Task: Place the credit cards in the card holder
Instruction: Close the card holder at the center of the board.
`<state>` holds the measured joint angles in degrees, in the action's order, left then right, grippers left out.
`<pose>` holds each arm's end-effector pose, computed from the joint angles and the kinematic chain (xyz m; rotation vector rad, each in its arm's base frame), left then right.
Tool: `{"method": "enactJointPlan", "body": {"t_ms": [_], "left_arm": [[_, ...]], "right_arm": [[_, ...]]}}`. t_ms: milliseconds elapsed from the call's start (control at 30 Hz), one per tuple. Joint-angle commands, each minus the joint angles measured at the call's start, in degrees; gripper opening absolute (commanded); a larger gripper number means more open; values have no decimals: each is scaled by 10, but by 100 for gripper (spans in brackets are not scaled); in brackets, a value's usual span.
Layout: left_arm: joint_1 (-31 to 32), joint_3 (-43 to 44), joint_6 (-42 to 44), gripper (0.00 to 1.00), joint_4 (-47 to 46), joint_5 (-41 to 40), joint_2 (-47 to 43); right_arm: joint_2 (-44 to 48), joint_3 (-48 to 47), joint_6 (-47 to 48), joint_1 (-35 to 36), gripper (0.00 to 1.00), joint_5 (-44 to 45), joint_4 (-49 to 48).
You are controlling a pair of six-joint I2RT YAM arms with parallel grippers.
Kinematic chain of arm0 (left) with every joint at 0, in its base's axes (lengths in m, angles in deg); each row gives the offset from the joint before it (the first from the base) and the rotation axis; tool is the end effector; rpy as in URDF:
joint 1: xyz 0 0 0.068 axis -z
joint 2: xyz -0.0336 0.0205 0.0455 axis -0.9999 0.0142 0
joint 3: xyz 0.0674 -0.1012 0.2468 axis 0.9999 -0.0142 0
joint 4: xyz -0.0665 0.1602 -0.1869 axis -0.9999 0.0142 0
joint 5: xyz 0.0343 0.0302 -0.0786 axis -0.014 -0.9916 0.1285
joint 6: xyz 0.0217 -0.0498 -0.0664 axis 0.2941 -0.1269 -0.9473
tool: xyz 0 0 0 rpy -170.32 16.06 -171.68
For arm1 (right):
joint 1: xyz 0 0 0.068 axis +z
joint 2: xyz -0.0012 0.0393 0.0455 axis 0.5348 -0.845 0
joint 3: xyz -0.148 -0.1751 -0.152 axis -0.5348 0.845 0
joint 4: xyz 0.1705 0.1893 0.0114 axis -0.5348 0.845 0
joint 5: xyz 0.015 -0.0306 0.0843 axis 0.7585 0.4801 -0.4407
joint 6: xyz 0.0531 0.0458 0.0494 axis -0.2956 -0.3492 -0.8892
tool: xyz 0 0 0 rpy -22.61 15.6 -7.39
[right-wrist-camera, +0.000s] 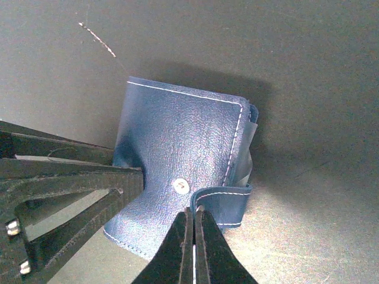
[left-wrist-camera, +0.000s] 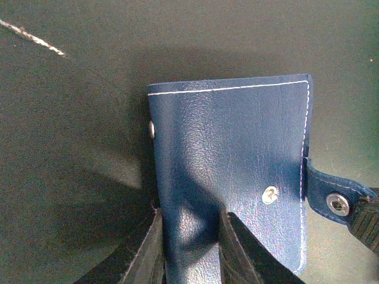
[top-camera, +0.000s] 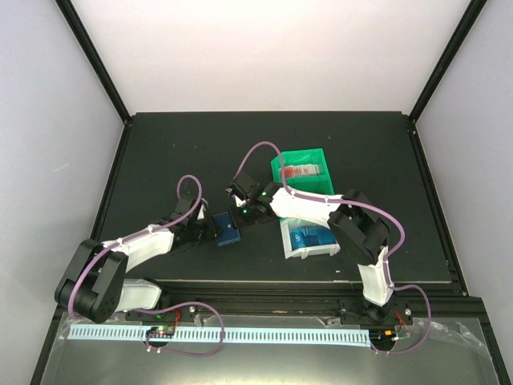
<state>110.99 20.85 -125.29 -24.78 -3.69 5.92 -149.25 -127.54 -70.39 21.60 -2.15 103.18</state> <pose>0.2039 -0.1007 0.1051 -0.3809 2.6770 -0.6856 0.2451 0.3587 0.1458 -0.5978 2.7474 0.6753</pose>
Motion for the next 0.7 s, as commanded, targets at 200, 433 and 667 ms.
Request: {"method": "enactJointPlan", "body": {"t_ms": [200, 433, 667], "left_arm": [[-1, -24, 11, 26, 59, -3, 15], [-1, -26, 9, 26, 51, 9, 16], [-1, -32, -6, 21, 24, 34, 34]], "right_arm": [[10, -18, 9, 3, 3, -12, -8], [4, -16, 18, 3, 1, -22, -13], [-18, -20, 57, 3, 1, -47, 2]]}}
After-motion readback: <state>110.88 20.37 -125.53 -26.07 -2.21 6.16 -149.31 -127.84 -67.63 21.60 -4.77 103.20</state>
